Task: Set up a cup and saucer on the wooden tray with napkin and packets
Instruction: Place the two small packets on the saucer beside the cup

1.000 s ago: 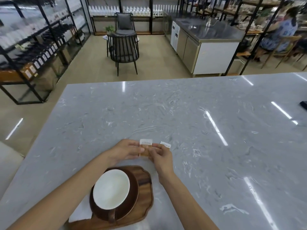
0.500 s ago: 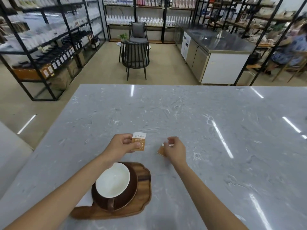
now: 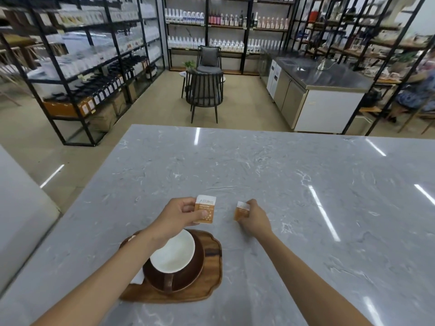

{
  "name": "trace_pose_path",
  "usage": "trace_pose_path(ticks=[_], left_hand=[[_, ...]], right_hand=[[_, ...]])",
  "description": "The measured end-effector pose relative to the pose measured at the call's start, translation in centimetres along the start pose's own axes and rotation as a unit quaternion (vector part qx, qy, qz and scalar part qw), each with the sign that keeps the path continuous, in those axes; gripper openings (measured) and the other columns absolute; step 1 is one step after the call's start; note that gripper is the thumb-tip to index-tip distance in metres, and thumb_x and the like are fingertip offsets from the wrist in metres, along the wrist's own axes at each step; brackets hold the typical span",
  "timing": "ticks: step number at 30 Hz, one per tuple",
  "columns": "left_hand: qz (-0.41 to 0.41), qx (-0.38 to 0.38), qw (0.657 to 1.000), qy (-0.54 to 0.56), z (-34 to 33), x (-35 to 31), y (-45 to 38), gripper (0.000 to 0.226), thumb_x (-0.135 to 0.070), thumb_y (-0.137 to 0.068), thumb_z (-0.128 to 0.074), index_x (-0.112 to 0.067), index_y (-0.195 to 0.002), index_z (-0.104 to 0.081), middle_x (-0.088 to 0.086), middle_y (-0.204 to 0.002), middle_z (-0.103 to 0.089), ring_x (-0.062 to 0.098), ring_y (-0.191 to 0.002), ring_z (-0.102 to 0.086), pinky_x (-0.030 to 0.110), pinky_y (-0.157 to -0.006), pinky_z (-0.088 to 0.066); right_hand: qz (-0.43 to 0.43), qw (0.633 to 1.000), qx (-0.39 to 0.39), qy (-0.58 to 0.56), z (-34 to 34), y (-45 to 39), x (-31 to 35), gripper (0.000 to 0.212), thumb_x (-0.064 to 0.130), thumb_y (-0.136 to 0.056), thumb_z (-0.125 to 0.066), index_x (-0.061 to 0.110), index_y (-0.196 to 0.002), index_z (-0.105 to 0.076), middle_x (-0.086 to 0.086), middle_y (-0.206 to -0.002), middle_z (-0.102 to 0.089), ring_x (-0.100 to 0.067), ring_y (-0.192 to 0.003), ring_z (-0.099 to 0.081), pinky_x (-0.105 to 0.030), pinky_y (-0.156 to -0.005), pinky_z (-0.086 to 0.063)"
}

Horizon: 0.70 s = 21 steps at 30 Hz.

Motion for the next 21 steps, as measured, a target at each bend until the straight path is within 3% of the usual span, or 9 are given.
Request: trace_pose_path(ticks=[5, 8, 13, 17, 21], left_hand=[[0.003, -0.015, 1.000, 0.022, 0.4, 0.8, 1.3, 0.024, -0.011, -0.092, -0.071, -0.015, -0.115, -0.075, 0.001, -0.105, -0.081, 0.018, -0.099, -0.076, 0.027, -0.086, -0.060], [0.001, -0.037, 0.999, 0.039, 0.8, 1.2, 2.0, 0.022, -0.012, -0.093, -0.070, -0.018, -0.113, -0.076, 0.001, -0.106, -0.081, 0.019, -0.100, -0.076, 0.025, -0.085, -0.061], [-0.031, -0.073, 0.996, 0.029, 0.5, 0.8, 3.2, 0.019, -0.013, -0.093, -0.071, -0.025, -0.105, -0.079, -0.002, -0.102, -0.081, 0.017, -0.097, -0.077, 0.026, -0.083, -0.061], [-0.045, -0.078, 0.995, 0.034, -1.3, 0.6, 4.1, 0.019, -0.015, -0.092, -0.072, -0.020, -0.110, -0.078, -0.002, -0.103, -0.081, 0.016, -0.098, -0.076, 0.024, -0.081, -0.062], [-0.034, -0.056, 0.995, 0.071, -3.7, 1.2, 5.3, 0.021, -0.018, -0.096, -0.067, -0.018, -0.115, -0.076, 0.000, -0.108, -0.080, 0.018, -0.104, -0.075, 0.029, -0.087, -0.061]], right_hand=[[0.038, 0.986, -0.012, -0.160, 0.5, 1.8, -0.1, 0.034, 0.010, -0.097, -0.058, 0.028, -0.126, -0.060, -0.003, -0.113, -0.070, -0.024, -0.101, -0.067, -0.033, -0.083, -0.053], [0.031, 0.971, 0.006, -0.238, 1.4, 3.5, 0.6, 0.038, 0.013, -0.095, -0.065, 0.035, -0.125, -0.060, -0.002, -0.105, -0.069, -0.021, -0.096, -0.069, -0.036, -0.079, -0.058], [0.055, 0.914, 0.073, -0.395, 3.5, 8.6, 3.9, 0.037, 0.023, -0.088, -0.080, 0.033, -0.121, -0.067, -0.004, -0.095, -0.080, -0.018, -0.093, -0.077, -0.022, -0.071, -0.059], [0.079, 0.881, 0.127, -0.448, 4.0, 12.4, 6.1, 0.031, 0.024, -0.089, -0.078, 0.033, -0.118, -0.071, -0.010, -0.101, -0.081, -0.020, -0.096, -0.078, -0.021, -0.076, -0.060], [0.087, 0.891, 0.127, -0.428, 3.8, 14.3, 6.4, 0.031, 0.018, -0.090, -0.078, 0.033, -0.116, -0.073, -0.008, -0.099, -0.080, -0.022, -0.093, -0.078, -0.023, -0.075, -0.060]])
Point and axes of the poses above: each hand's wrist, its own y-axis away from the middle knuckle, its own z-axis out of the back of the hand, x = y × z, the point moved 6 cm from there along -y, towards the middle knuckle
